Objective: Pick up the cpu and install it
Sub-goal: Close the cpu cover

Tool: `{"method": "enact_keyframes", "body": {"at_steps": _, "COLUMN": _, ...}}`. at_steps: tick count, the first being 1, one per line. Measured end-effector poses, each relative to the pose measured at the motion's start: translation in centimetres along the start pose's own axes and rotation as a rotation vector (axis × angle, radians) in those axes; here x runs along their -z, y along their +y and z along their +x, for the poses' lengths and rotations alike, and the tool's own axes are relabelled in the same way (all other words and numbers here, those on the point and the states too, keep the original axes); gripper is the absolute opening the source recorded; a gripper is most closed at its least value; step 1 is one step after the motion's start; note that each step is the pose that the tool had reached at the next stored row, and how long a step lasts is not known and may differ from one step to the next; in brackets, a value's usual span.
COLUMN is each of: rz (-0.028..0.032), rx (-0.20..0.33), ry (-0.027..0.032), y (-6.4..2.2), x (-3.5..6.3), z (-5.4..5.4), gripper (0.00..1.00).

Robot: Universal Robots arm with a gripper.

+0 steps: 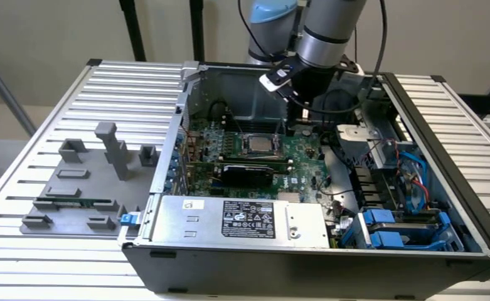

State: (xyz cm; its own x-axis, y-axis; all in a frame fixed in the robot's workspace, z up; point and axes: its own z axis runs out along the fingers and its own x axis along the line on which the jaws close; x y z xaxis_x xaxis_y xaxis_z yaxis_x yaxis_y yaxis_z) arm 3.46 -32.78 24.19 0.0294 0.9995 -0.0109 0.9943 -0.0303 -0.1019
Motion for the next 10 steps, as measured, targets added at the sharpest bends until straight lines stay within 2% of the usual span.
{"method": "enact_keyframes", "body": {"at_steps": 5, "rz": 0.0225, "rx": 0.0, "ry": -0.0009, "y": -1.67, "x": -0.32, "z": 0.0, "gripper": 0.11}}
{"method": "enact_keyframes", "body": {"at_steps": 10, "rz": 0.0494, "rx": 0.0, "ry": -0.0018, "y": -3.07, "x": -0.59, "z": -0.1, "gripper": 0.11}}
